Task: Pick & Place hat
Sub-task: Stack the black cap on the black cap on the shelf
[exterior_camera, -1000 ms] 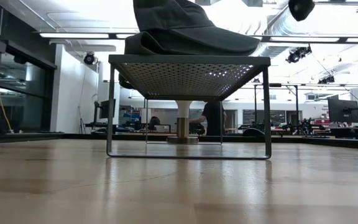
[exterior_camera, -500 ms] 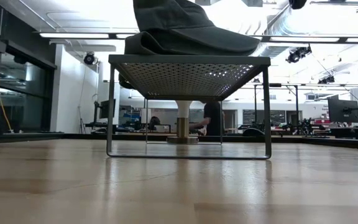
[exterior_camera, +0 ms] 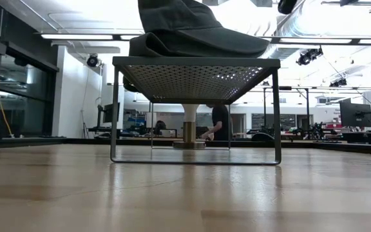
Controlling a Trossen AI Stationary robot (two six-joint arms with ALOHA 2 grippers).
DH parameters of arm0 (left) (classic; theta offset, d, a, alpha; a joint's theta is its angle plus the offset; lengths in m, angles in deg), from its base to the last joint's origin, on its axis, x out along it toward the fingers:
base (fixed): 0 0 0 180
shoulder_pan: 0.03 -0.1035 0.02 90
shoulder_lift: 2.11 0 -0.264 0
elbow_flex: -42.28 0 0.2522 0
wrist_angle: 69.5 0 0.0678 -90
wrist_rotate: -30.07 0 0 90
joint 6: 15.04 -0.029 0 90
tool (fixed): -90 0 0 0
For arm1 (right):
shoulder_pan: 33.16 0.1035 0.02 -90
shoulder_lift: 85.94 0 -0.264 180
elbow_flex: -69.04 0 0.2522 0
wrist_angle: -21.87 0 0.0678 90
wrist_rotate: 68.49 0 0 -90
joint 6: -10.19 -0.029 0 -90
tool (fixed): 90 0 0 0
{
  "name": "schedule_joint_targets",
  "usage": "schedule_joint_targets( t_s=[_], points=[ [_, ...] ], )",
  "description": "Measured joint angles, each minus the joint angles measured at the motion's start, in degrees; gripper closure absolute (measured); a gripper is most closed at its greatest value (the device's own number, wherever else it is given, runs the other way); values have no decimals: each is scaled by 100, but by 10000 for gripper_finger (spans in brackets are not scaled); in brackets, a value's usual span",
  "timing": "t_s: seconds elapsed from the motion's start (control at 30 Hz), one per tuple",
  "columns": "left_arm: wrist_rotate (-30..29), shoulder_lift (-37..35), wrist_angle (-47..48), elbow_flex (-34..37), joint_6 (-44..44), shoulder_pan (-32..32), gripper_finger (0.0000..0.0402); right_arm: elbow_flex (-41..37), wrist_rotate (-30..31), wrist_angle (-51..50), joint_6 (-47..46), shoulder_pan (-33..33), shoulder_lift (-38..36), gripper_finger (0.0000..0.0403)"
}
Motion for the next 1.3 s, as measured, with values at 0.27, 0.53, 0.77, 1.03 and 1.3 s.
schedule_joint_targets(
  t_s=[0.27, 0.53, 0.77, 1.03, 1.3],
  points=[
    [-317, 0, -301, 0, -260, -2, 401, 2, -1167, 822, -1195, -213, 510, 235],
    [-615, -2, -385, 2, -552, -4, 401, 2, -1229, 501, -1304, -213, 507, 235],
    [-828, -2, -411, 1, -760, -2, 401, 0, -1294, 368, -1196, -211, 591, 235],
    [-833, -4, -593, 0, -881, -4, 401, 0, -1247, 360, -939, -20, 755, 235],
    [-852, 83, -569, 17, -881, -2, 401, 0, -1008, 674, -776, 306, 826, 235]
  ],
)
